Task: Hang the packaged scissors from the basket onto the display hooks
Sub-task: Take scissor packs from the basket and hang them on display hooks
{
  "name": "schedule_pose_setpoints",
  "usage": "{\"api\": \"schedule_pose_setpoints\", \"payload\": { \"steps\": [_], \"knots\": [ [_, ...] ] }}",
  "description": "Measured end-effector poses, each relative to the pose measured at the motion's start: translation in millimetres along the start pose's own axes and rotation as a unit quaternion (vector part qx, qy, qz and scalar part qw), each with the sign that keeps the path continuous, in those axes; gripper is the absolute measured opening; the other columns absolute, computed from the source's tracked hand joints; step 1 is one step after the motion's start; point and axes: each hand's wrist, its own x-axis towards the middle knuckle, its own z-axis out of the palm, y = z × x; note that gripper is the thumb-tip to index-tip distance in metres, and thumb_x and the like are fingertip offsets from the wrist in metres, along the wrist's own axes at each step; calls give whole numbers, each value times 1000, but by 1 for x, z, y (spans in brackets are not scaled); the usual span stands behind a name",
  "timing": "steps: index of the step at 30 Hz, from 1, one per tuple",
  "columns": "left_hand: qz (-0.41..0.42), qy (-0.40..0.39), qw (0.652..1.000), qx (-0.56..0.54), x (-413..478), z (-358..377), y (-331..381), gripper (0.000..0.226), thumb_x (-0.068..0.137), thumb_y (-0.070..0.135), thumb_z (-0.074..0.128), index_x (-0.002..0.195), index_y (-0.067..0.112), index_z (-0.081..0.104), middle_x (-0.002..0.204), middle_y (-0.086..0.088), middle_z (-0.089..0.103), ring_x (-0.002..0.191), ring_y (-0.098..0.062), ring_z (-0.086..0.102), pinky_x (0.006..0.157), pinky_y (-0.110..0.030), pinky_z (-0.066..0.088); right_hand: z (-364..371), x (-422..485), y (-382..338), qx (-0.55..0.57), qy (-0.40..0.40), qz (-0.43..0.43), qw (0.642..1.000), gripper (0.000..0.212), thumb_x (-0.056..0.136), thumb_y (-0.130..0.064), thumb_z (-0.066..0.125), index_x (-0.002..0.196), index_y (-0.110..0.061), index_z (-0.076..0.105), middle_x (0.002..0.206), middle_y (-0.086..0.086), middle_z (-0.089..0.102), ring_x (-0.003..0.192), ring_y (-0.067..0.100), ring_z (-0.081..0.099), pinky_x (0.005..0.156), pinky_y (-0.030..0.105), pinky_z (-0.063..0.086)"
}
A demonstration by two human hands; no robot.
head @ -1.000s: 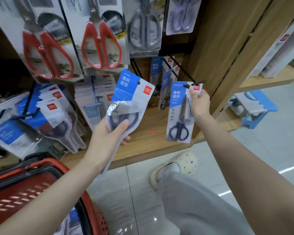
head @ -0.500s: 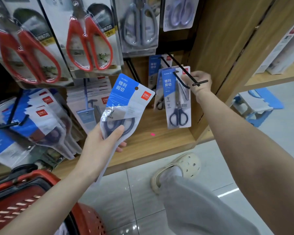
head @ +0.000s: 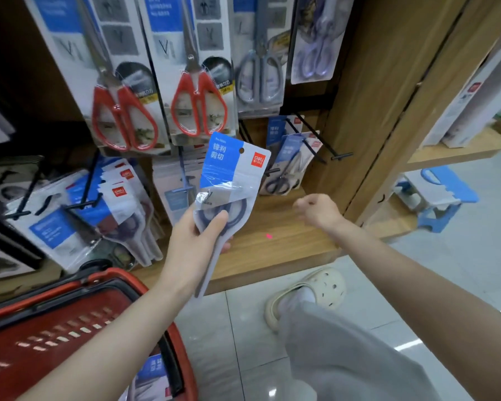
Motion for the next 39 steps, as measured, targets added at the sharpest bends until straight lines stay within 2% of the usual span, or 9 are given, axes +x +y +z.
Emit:
{"api": "schedule_pose_setpoints", "payload": {
  "steps": [6,11,14,17,20,26,33,36,39],
  "knots": [
    [53,3,999,10,-22,-26,5,27,92,12,58,112,28,57,104,16,65,94,8,61,76,-10,46,38,-105,-71,206,-112,-151,960,38,102,-34,30,121,-9,52,103,-3,64,89,5,64,76,18,54],
    [98,0,995,21,-37,-49,14,31,91,8,58,120,19,55,108,19,63,100,11,59,79,-7,45,49,-146,-124,254,-103,-255,927,14,97,-18,51,106,-12,60,104,4,69,95,13,67,84,31,54],
    [90,44,990,94,-40,-70,21,25,88,21,64,112,24,57,96,16,65,91,-3,63,78,-25,52,58,-152,-145,228,-78,-284,928,11,95,-13,54,98,-18,64,104,7,71,96,20,68,85,39,56],
    [130,88,985,76,-42,-92,36,27,86,20,66,109,28,53,96,14,65,85,1,63,75,-21,51,68,-159,-158,144,-44,-343,927,9,94,-13,55,95,-8,63,91,5,71,86,18,67,80,41,55],
    [185,146,970,64,-41,-114,54,26,88,11,63,91,32,48,89,11,63,74,-4,63,64,-18,50,78,-165,-170,78,-29,-414,907,9,93,-8,55,85,-10,56,74,-9,63,76,-3,60,72,16,48],
    [260,136,930,220,-31,-156,56,12,90,10,59,87,19,52,82,6,59,75,-13,58,64,-24,46,103,-162,-191,128,-17,-397,909,13,95,-11,53,83,-12,59,73,-5,60,70,4,54,69,22,44],
    [265,64,787,553,2,-236,-2,42,82,24,41,113,4,61,109,-12,62,106,-33,58,87,-34,35,132,-126,-176,-45,26,-453,890,16,94,-6,53,78,-5,51,66,3,57,65,5,52,62,18,37],
    [234,44,776,584,10,-251,-20,47,80,19,46,121,2,58,116,-15,61,109,-35,58,90,-42,43,153,-113,-160,-119,-22,-415,901,40,90,5,50,69,-27,40,60,-18,47,65,-12,53,58,5,35],
    [227,37,795,562,13,-252,-28,47,81,9,57,127,-1,53,121,-16,58,112,-35,56,94,-45,46,176,-96,-151,-146,-59,-323,933,28,95,-4,50,71,-19,48,64,-6,52,60,-2,48,54,10,35]
  ]
}}
